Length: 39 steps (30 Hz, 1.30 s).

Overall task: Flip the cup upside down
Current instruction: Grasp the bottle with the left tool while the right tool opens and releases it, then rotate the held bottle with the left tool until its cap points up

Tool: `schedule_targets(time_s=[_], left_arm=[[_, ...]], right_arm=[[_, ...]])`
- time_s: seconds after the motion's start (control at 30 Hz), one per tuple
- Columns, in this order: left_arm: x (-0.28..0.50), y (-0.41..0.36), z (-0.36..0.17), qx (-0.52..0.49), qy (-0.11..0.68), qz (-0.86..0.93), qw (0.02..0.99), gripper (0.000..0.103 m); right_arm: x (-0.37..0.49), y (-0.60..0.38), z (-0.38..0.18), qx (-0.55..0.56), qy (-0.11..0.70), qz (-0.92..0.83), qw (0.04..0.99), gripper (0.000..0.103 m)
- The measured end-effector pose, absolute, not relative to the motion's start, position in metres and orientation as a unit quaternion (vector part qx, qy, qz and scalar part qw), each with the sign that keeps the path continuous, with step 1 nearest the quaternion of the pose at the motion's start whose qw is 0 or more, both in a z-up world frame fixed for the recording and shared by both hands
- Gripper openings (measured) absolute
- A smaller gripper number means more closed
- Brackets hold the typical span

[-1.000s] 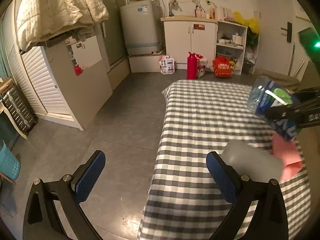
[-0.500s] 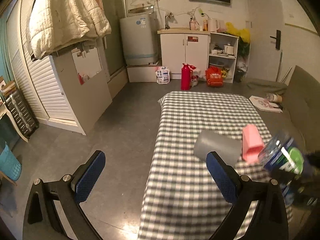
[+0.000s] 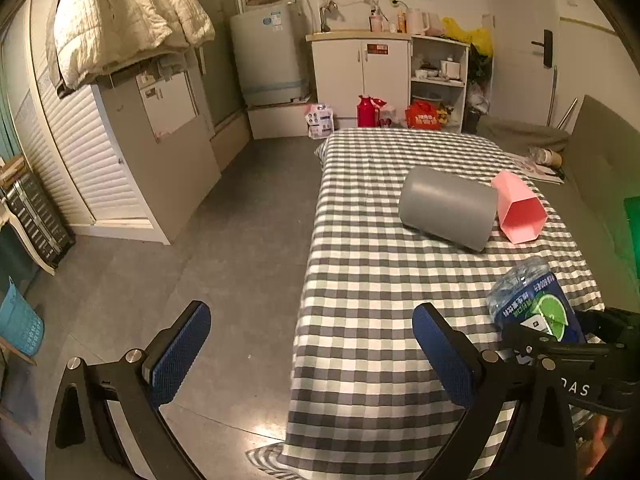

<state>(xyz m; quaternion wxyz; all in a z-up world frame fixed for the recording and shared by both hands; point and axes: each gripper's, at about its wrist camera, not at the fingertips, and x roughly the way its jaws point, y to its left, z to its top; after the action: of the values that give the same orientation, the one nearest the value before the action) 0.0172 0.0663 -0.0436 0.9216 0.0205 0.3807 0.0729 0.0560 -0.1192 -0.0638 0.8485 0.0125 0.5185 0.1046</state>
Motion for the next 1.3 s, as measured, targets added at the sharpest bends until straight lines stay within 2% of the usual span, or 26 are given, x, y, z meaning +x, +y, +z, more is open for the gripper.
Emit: schedule_targets(time_s=[0.1,0.17,0.33,0.7,0.97,1.3], left_arm=[[0.019,0.064,-0.048,0.009,0.385,0.068,0.92,0.103],[0.02,0.061,-0.046,0.001,0.387,0.068,0.919,0.103],[0.021,0.05,-0.038,-0.023,0.396,0.076,0.915,0.103],[0.02,-0.021,-0.016,-0.021,0.419,0.047,0.907,0.103],[0.054,-0.079,-0.032,0.018,0.469,0.031,0.883,0.103],[0.091,-0.087,-0.069,-0.014,0.513,0.027,0.858,0.102]], right_arm=[[0.055,-0.12,-0.063,0.015,0.507,0.111,0.854,0.075],[0.054,-0.126,-0.061,0.025,0.507,0.111,0.854,0.095],[0.041,-0.151,-0.027,0.039,0.478,0.114,0.87,0.095],[0.006,-0.225,0.019,-0.064,0.417,0.047,0.905,0.095],[0.004,-0.259,-0.005,-0.04,0.435,0.045,0.898,0.095],[0.023,-0.276,-0.038,-0.017,0.461,0.03,0.887,0.095]])
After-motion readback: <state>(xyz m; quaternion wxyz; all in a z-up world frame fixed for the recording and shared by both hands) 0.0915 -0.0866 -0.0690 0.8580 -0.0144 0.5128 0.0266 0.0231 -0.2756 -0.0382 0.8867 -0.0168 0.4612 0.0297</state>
